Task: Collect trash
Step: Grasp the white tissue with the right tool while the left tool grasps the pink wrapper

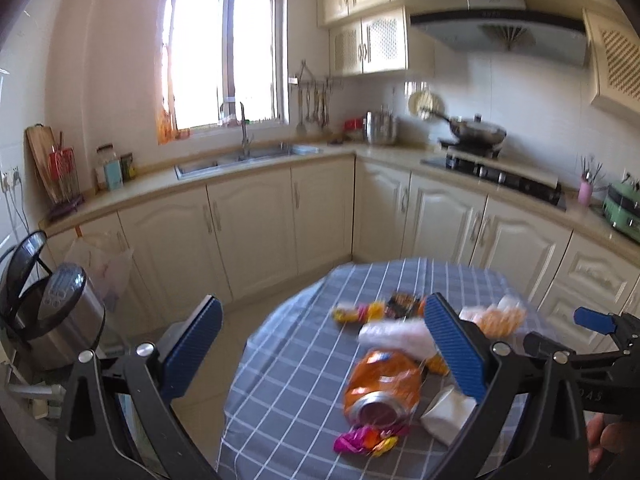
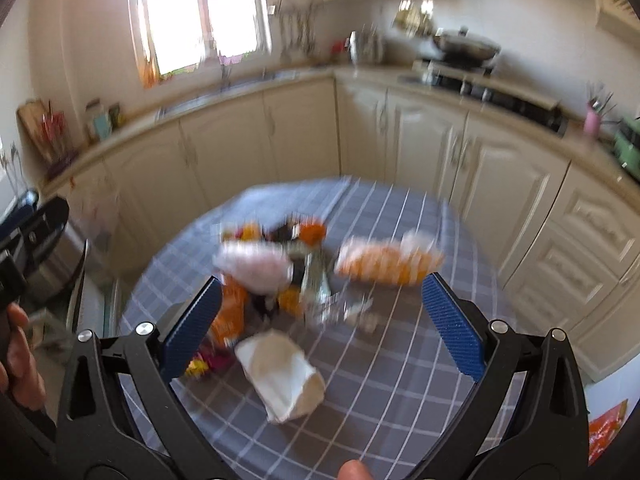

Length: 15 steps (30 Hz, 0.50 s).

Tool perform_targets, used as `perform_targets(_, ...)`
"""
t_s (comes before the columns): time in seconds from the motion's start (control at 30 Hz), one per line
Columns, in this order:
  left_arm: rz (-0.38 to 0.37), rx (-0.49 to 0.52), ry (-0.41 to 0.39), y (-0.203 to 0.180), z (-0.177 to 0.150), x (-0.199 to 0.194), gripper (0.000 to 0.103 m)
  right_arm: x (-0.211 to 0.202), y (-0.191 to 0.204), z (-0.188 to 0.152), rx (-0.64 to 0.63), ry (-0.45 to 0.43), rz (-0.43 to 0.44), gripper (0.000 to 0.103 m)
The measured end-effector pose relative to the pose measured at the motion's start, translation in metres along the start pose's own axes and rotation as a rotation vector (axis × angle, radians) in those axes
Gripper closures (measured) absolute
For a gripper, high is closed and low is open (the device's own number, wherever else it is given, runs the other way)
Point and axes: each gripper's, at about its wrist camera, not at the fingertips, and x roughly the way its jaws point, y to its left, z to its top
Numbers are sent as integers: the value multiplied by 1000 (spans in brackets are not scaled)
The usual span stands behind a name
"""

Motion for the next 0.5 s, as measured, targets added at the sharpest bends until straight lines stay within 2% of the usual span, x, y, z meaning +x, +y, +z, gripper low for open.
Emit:
perform_targets(0.33,-59,56,168,2,-58,48,5,49,5,-45,-53,198,72,5)
perform_targets(0.5,-102,112,254,-3,-95,60,5,61,5,-65,-62,258,102,5)
